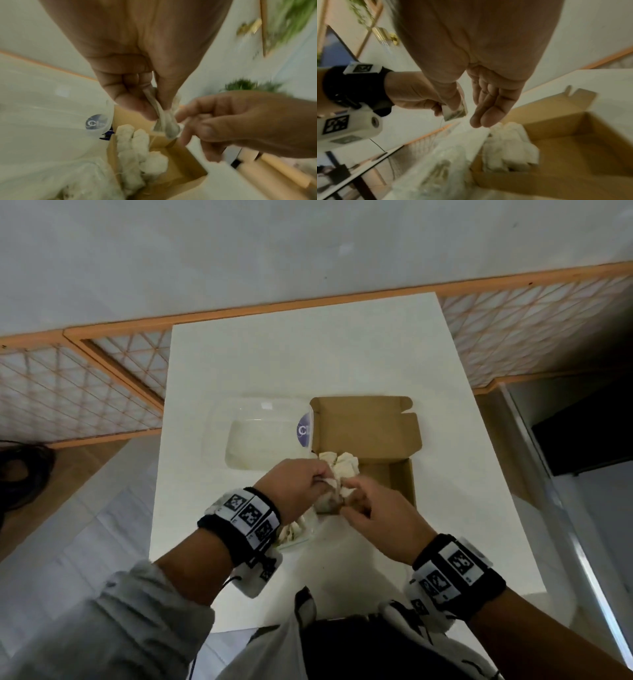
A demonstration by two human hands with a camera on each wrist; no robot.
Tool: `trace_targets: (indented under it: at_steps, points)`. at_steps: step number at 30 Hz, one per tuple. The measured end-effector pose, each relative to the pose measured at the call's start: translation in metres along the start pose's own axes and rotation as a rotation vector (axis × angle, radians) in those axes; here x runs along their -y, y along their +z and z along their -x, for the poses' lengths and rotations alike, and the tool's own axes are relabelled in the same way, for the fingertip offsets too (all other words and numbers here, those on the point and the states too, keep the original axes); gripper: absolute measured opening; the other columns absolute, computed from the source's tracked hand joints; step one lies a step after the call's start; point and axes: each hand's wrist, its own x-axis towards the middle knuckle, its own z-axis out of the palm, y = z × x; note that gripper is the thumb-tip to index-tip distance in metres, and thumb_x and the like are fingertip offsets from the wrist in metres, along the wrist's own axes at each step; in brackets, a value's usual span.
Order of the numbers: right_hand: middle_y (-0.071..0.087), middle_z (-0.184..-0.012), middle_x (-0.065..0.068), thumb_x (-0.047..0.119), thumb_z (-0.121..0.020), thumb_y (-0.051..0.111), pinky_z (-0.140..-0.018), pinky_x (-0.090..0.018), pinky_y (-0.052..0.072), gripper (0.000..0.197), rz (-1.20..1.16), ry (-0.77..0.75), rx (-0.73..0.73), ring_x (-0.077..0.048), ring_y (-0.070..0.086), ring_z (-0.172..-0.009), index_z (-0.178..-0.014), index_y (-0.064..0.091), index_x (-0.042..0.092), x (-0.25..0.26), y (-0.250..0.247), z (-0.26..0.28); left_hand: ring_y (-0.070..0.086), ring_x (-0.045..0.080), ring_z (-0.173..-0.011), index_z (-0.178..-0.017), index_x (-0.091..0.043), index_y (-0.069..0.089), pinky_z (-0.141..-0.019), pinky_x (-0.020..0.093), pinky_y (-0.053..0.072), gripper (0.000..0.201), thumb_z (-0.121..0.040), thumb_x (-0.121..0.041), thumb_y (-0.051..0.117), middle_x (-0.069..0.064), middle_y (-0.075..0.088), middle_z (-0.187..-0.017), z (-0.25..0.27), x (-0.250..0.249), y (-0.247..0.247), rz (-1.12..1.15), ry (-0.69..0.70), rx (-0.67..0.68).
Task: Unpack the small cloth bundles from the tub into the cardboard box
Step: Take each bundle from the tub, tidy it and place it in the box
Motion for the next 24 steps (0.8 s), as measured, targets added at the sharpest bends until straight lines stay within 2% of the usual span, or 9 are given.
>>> trace_targets:
  at_steps: [3, 6, 10, 14, 15, 18, 19, 22, 24]
  points:
    - [0.061, -0.122, 0.004, 0.029, -0.102, 0.064, -0.096, -0.031, 0.054, 0.031, 0.068, 0.090, -0.051, -0.014, 0.064, -0.105, -0.132, 0.060, 0.021, -0.030, -0.003, 0.000, 0.065, 0.026, -0.103, -0.114, -0.020, 0.066, -0.089, 0.035, 0.049, 0.020, -0.105, -0.028, 0.051, 0.004, 0.072, -0.111, -0.040, -0.002, 0.016, -0.131, -0.003, 0.003]
    - [0.060, -0.122, 0.000, 0.031, -0.101, 0.061, -0.096, -0.039, 0.055, 0.025, 0.148, 0.134, -0.046, -0.017, 0.063, -0.103, -0.125, 0.062, 0.026, -0.057, 0.001, -0.004, 0.064, 0.027, -0.110, -0.119, -0.019, 0.066, -0.091, 0.033, 0.047, 0.023, -0.107, -0.027, 0.048, 0.006, 0.070, -0.118, -0.073, -0.010, 0.038, -0.170, -0.001, 0.067]
    - [0.057, -0.123, -0.002, 0.033, -0.103, 0.056, -0.095, -0.041, 0.054, 0.023, 0.191, 0.198, -0.019, -0.023, 0.062, -0.101, -0.123, 0.059, 0.023, -0.072, 0.008, -0.009, 0.059, 0.024, -0.120, -0.122, -0.019, 0.070, -0.100, 0.031, 0.045, 0.025, -0.103, -0.024, 0.054, 0.006, 0.065, -0.127, -0.104, -0.014, 0.067, -0.264, 0.032, 0.217]
    - [0.056, -0.121, -0.001, 0.034, -0.104, 0.054, -0.094, -0.041, 0.055, 0.019, 0.181, 0.215, -0.018, -0.023, 0.063, -0.102, -0.118, 0.057, 0.022, -0.076, 0.013, -0.012, 0.062, 0.026, -0.116, -0.111, -0.014, 0.076, -0.095, 0.035, 0.048, 0.024, -0.101, -0.023, 0.056, 0.007, 0.068, -0.119, -0.118, -0.010, 0.087, -0.433, 0.081, 0.322]
    - [0.056, -0.120, 0.000, 0.034, -0.104, 0.053, -0.093, -0.040, 0.055, 0.018, 0.172, 0.216, -0.015, -0.022, 0.063, -0.100, -0.118, 0.058, 0.023, -0.076, 0.013, -0.012, 0.061, 0.028, -0.118, -0.107, -0.015, 0.077, -0.097, 0.038, 0.048, 0.024, -0.100, -0.025, 0.056, 0.007, 0.069, -0.116, -0.120, -0.008, 0.091, -0.479, 0.115, 0.327]
    - [0.054, -0.115, 0.002, 0.031, -0.105, 0.053, -0.091, -0.035, 0.053, 0.017, 0.155, 0.204, -0.003, -0.020, 0.060, -0.096, -0.117, 0.058, 0.022, -0.077, 0.013, -0.014, 0.063, 0.032, -0.105, -0.080, -0.027, 0.070, -0.094, 0.045, 0.051, 0.022, -0.095, -0.036, 0.056, -0.001, 0.055, -0.082, -0.124, -0.008, 0.101, -0.607, 0.119, 0.327]
    - [0.053, -0.116, 0.002, 0.030, -0.105, 0.053, -0.090, -0.034, 0.052, 0.017, 0.160, 0.205, 0.009, -0.020, 0.060, -0.097, -0.118, 0.058, 0.021, -0.077, 0.014, -0.015, 0.063, 0.030, -0.102, -0.083, -0.027, 0.072, -0.093, 0.044, 0.052, 0.021, -0.095, -0.036, 0.057, -0.001, 0.052, -0.081, -0.125, -0.007, 0.103, -0.622, 0.100, 0.320]
    - [0.055, -0.119, -0.001, 0.031, -0.105, 0.052, -0.091, -0.036, 0.052, 0.022, 0.186, 0.203, 0.037, -0.023, 0.063, -0.101, -0.121, 0.060, 0.019, -0.079, 0.016, -0.016, 0.068, 0.027, -0.102, -0.098, -0.026, 0.076, -0.091, 0.041, 0.057, 0.016, -0.094, -0.032, 0.062, 0.002, 0.070, -0.101, -0.127, -0.002, 0.104, -0.576, 0.079, 0.283]
    - [0.056, -0.119, -0.002, 0.032, -0.104, 0.052, -0.091, -0.038, 0.052, 0.024, 0.198, 0.204, 0.054, -0.024, 0.064, -0.102, -0.123, 0.062, 0.020, -0.081, 0.018, -0.016, 0.067, 0.021, -0.097, -0.092, -0.027, 0.076, -0.088, 0.038, 0.057, 0.010, -0.088, -0.031, 0.068, 0.000, 0.071, -0.103, -0.130, 0.002, 0.097, -0.547, 0.072, 0.244]
